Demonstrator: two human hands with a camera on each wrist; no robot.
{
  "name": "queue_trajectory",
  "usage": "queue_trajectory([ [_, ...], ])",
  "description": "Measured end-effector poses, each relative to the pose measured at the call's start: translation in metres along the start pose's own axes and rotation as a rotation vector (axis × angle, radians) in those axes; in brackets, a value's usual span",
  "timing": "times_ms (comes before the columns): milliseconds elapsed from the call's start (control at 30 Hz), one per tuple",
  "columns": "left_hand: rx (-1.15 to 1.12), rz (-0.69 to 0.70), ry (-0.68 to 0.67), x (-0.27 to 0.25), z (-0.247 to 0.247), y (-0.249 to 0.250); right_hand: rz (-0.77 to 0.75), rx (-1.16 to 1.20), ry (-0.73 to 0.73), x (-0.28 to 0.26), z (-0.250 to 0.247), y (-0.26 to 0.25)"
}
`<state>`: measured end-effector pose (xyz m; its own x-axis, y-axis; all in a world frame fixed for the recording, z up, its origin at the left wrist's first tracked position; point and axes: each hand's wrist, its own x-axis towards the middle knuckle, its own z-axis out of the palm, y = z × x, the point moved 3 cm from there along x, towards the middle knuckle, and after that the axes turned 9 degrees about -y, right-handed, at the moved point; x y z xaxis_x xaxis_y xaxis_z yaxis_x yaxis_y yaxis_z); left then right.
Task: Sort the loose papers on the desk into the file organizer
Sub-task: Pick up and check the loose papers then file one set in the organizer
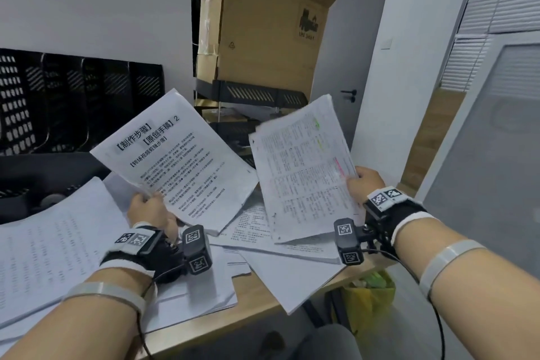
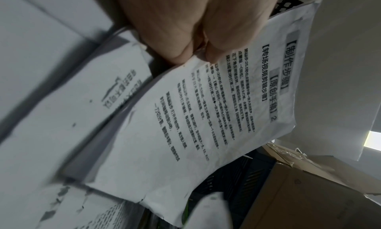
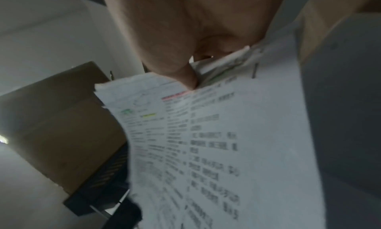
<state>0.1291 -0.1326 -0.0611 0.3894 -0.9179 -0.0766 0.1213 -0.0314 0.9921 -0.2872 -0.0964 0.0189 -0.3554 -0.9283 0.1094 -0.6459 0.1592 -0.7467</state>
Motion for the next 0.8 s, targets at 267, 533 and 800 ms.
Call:
queue_trajectory([
  [267, -0.166, 0.006, 0.016, 0.044, -0.006, -0.030, -0.143, -0.344, -0.133, -0.021, 0.019, -0.036],
  [533, -0.413, 0.018, -0.029, -0.014, 0.004, 0.006, -0.483, -0.803, -1.020, -0.108, 0.091, -0.075],
  [800, -0.387, 0.018, -0.168, -0.010, 0.010, 0.001, -0.552, -1.057, -0.961, -0.136, 0.083, -0.036],
])
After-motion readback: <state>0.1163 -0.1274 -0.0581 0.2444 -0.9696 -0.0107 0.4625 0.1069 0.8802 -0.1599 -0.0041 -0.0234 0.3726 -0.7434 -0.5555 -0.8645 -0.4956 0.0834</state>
